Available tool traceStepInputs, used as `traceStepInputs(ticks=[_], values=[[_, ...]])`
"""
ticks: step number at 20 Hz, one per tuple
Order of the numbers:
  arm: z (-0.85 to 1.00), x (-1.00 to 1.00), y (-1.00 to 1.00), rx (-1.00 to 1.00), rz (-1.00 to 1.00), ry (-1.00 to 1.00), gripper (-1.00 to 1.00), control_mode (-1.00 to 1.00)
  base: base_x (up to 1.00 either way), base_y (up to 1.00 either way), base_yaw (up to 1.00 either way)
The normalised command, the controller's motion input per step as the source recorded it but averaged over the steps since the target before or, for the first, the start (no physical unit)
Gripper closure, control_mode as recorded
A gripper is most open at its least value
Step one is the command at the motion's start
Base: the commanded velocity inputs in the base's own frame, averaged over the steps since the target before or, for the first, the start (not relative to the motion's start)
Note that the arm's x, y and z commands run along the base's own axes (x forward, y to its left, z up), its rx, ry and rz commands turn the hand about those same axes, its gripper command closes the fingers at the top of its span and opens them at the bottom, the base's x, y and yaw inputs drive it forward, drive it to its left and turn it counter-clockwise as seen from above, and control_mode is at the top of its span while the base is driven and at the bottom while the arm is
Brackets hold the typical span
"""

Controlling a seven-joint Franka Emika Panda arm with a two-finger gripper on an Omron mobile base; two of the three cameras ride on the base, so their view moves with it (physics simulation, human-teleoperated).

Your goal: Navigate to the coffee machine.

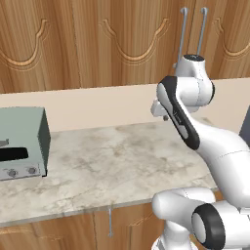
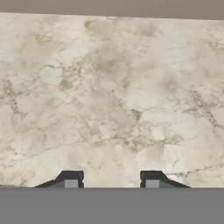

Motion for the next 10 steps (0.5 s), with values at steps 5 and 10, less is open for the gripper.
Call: traceStepInputs(ticks=[5,10], values=[[0.0,-0.35,0.0,0.0,0.0,-0.02,-1.0,-1.0,0.0,0.0,0.0],[-0.32,-0.92,0.0,-0.03,0.0,0.0,-1.0,-1.0,0.0,0.0,0.0]])
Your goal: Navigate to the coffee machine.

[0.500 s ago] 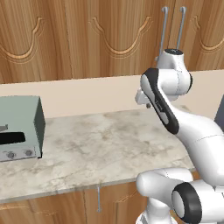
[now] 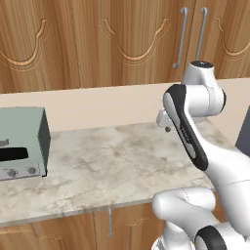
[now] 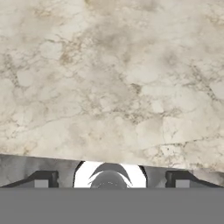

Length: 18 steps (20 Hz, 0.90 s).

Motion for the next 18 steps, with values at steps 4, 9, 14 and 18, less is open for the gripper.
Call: traceStepInputs(ticks=[4,9,14,18], values=[[-0.36,-0.59,0.0,-0.03,0.01,0.0,-1.0,1.0,-0.19,0.0,0.03],[0.0,0.0,0.0,0.0,0.0,0.0,-1.0,1.0,-0.62,0.07,0.4],[0.0,0.0,0.0,0.0,0.0,0.0,-1.0,1.0,-0.18,0.07,0.73],[0.0,0.0,0.0,0.0,0.0,0.0,-1.0,1.0,0.0,0.03,0.89]])
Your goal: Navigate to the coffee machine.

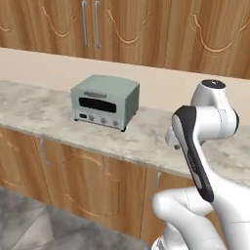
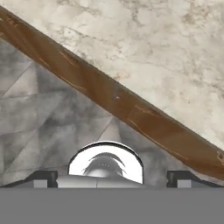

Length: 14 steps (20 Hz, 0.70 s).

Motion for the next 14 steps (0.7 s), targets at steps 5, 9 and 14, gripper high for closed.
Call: traceStepInputs(ticks=[5,9,14], values=[[0.0,0.0,0.0,0.0,0.0,0.0,-1.0,1.0,0.06,0.16,0.86],[0.0,0.0,0.0,0.0,0.0,0.0,-1.0,1.0,0.13,0.24,0.84],[0.0,0.0,0.0,0.0,0.0,0.0,-1.0,1.0,0.18,0.29,0.76]])
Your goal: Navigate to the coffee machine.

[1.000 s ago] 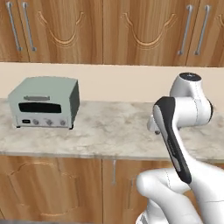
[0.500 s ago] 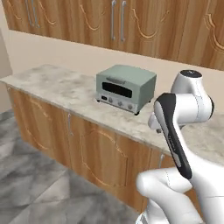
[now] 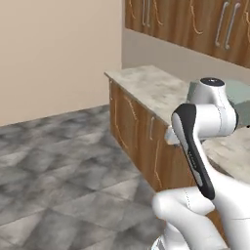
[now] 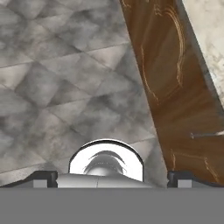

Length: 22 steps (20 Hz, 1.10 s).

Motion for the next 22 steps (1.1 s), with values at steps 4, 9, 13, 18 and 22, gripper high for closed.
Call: traceStepInputs(ticks=[4,9,13,18,22], values=[[0.0,0.0,0.0,0.0,0.0,0.0,-1.0,1.0,0.36,0.44,0.72],[0.0,0.0,0.0,0.0,0.0,0.0,-1.0,1.0,0.49,0.65,0.7],[0.0,0.0,0.0,0.0,0.0,0.0,-1.0,1.0,0.48,0.62,0.73],[0.0,0.0,0.0,0.0,0.0,0.0,-1.0,1.0,0.48,0.55,0.75],[0.0,0.0,0.0,0.0,0.0,0.0,-1.0,1.0,0.51,0.55,0.75]])
